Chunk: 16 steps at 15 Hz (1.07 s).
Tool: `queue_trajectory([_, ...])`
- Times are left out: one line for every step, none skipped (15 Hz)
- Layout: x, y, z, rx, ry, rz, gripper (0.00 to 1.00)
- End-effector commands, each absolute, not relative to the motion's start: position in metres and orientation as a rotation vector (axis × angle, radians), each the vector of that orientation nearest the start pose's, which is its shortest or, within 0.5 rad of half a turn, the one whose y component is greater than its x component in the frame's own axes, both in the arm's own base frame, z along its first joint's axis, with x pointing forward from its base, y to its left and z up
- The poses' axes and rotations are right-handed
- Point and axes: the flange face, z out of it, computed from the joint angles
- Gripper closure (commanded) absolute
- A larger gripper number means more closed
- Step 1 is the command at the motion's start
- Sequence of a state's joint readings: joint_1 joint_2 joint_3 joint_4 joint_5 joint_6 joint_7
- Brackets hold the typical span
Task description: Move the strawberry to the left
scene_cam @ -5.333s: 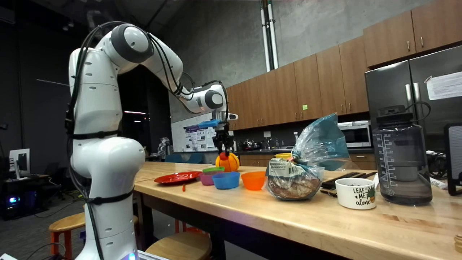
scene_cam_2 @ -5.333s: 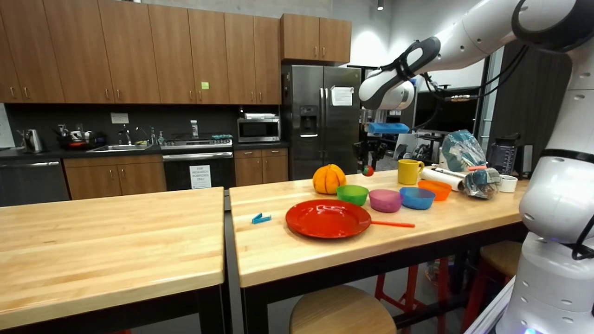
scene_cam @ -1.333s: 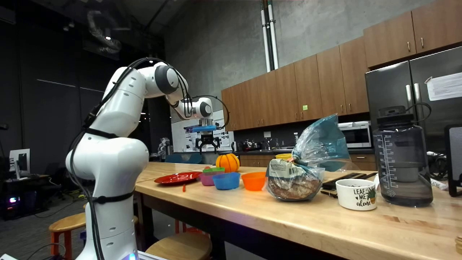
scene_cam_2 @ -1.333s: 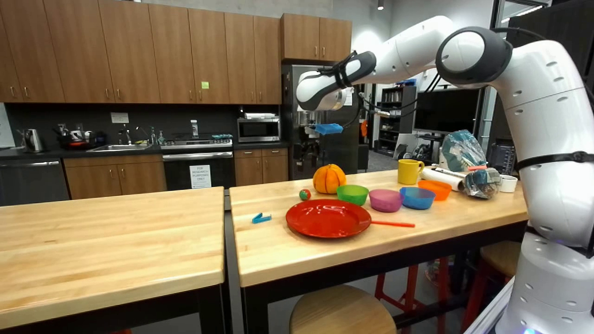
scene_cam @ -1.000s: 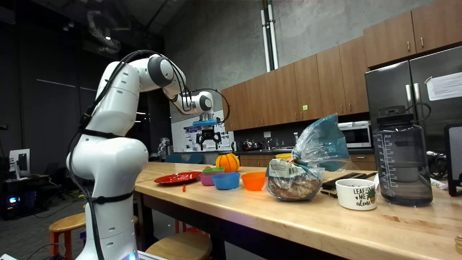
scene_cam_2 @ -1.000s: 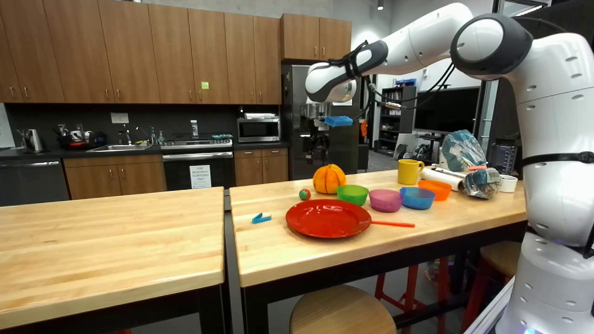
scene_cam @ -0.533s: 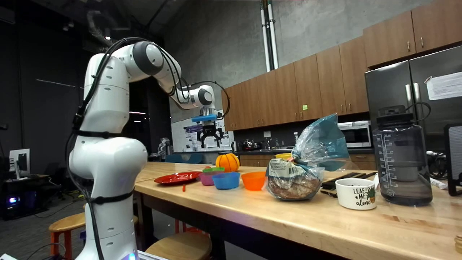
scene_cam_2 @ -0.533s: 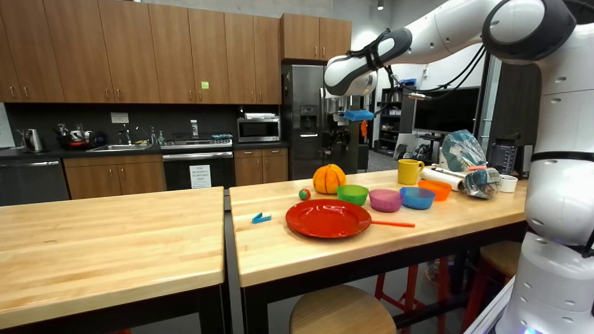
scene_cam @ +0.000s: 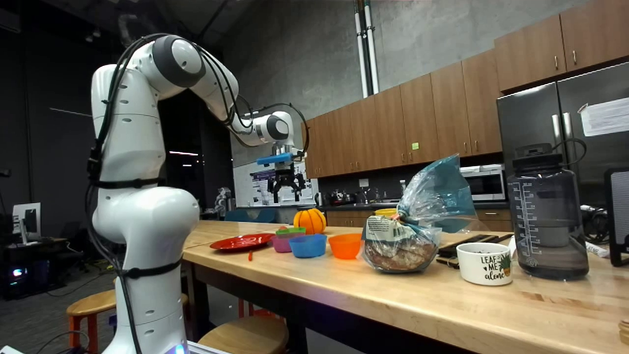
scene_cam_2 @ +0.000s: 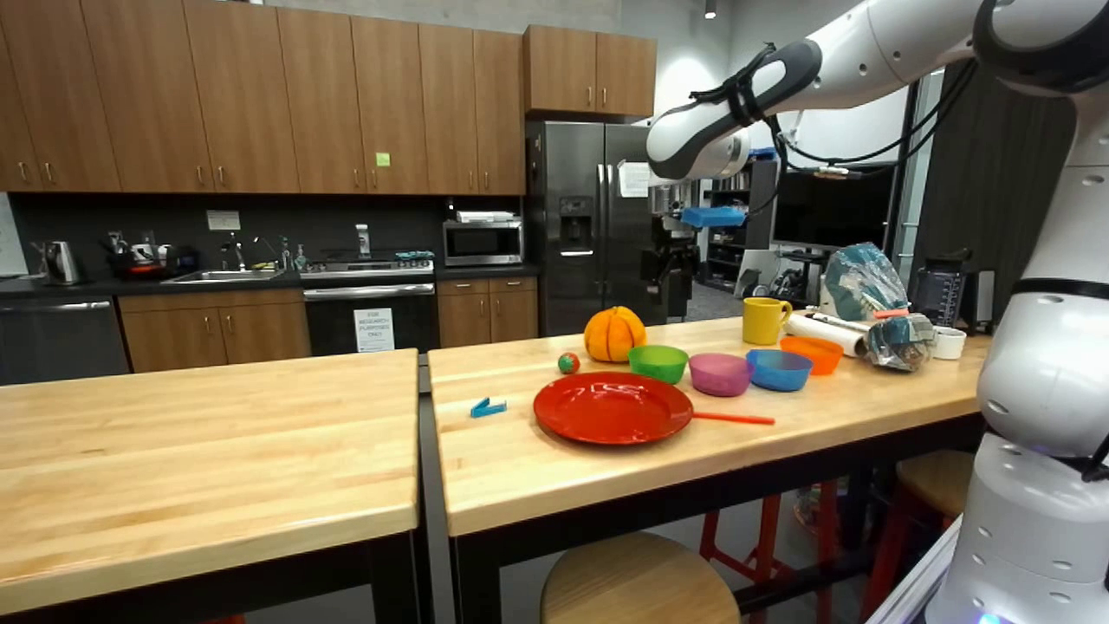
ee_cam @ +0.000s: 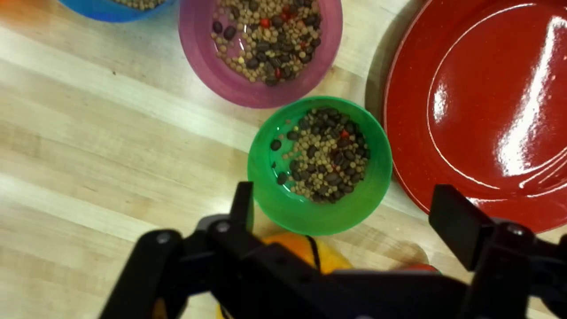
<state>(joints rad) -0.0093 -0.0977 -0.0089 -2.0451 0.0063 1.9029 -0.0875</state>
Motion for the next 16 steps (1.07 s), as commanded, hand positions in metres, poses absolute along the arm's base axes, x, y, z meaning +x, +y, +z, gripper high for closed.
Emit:
queue_trajectory([0.494,-0.028,0.478,-3.112,0.023,0.078,0.00])
queue_trajectory([0.490,-0.032,0.475,-3.111,0.054,0.081,0.00])
queue_trajectory([0.486,-0.036,0.474,-3.108,0.083,0.085,0.00])
queue_trajectory([0.483,-0.039,0.472,-3.104,0.104,0.090,0.00])
queue_trajectory([0.479,-0.041,0.471,-3.101,0.126,0.093,0.00])
queue_trajectory([0.476,-0.043,0.471,-3.098,0.143,0.096,0.00])
queue_trajectory([0.474,-0.044,0.471,-3.098,0.166,0.098,0.00])
queue_trajectory([0.472,-0.046,0.471,-3.097,0.185,0.097,0.00])
queue_trajectory([0.470,-0.047,0.471,-3.093,0.205,0.098,0.00])
queue_trajectory([0.468,-0.049,0.472,-3.088,0.218,0.101,0.00])
queue_trajectory([0.466,-0.049,0.472,-3.083,0.225,0.102,0.00])
queue_trajectory([0.465,-0.050,0.473,-3.078,0.230,0.099,0.00])
queue_trajectory([0.464,-0.052,0.473,-3.070,0.237,0.093,0.00])
queue_trajectory([0.463,-0.053,0.474,-3.066,0.236,0.092,0.00])
queue_trajectory([0.463,-0.055,0.474,-3.062,0.237,0.092,0.00])
queue_trajectory([0.463,-0.057,0.474,-3.056,0.245,0.092,0.00])
